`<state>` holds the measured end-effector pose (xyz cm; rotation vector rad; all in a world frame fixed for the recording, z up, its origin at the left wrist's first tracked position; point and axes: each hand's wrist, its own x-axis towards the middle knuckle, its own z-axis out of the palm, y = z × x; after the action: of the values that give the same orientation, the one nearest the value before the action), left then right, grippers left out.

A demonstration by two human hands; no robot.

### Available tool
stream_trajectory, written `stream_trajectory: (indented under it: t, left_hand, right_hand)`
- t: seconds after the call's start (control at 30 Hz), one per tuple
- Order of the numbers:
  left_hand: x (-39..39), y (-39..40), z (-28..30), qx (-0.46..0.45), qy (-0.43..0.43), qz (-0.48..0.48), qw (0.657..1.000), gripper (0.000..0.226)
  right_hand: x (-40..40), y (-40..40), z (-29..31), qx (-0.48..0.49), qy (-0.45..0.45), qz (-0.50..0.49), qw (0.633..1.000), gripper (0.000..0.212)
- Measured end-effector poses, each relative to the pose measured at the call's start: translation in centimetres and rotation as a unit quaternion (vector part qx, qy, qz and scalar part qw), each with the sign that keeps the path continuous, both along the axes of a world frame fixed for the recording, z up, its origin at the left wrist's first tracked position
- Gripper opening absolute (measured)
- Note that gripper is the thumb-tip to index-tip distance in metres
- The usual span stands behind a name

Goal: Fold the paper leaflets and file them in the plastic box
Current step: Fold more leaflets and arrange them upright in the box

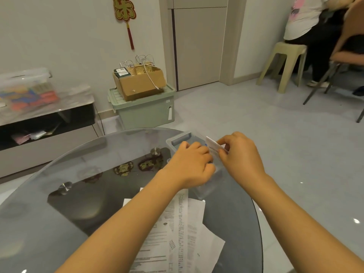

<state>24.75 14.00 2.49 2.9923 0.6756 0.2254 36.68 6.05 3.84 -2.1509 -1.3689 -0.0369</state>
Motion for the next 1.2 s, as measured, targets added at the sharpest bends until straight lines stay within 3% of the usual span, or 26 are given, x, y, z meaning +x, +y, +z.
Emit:
stream_trajectory:
  t: [0.13,0.33,0.43,0.5,0.63,0.7,0.9,1.2]
  left_hand:
    - [-0.2,-0.1,-0.3,-0.008,-0.011,0.013,1.000,0.082]
    - [-0.3,0.0,-0.6,-0.037,-0.045,0.011,0.998,0.077]
    - [-0.3,0.0,-0.7,-0.067,-0.090,0.019,0.994,0.068]
    - [-0.4,-0.1,-0.6,-0.080,-0.097,0.024,0.992,0.060]
    - [-0.3,-0.2,-0.1,-0.077,-0.038,0.009,0.996,0.076]
    - [-0.2,-0.1,0.1,-0.069,-0.009,0.003,0.998,0.070]
    - [-0.1,0.0,0.6,-0.064,0.039,0.007,0.997,0.067]
    - [-1.8,-1.5,0.3,-0.071,-0.059,0.061,0.994,0.061]
  right_hand:
    - [-0.7,0.2,0.0,0.006,0.007,0.003,1.000,0.015]
    - [-1.1,1.1,0.0,-0.108,-0.066,-0.045,0.991,0.019]
    - [-0.7,1.1,0.1,-0.126,-0.046,-0.031,0.990,0.019]
    - [-0.3,1.0,0.1,-0.117,-0.006,-0.017,0.993,0.018]
    - [0.3,0.7,-0.1,-0.068,0.063,-0.006,0.996,0.015]
    - [0.6,0.6,-0.2,-0.045,0.092,-0.006,0.995,0.015]
    - [1.3,0.6,-0.7,-0.033,0.119,0.003,0.992,0.015]
    - [0.7,-0.6,0.4,-0.021,0.084,0.023,0.996,0.024]
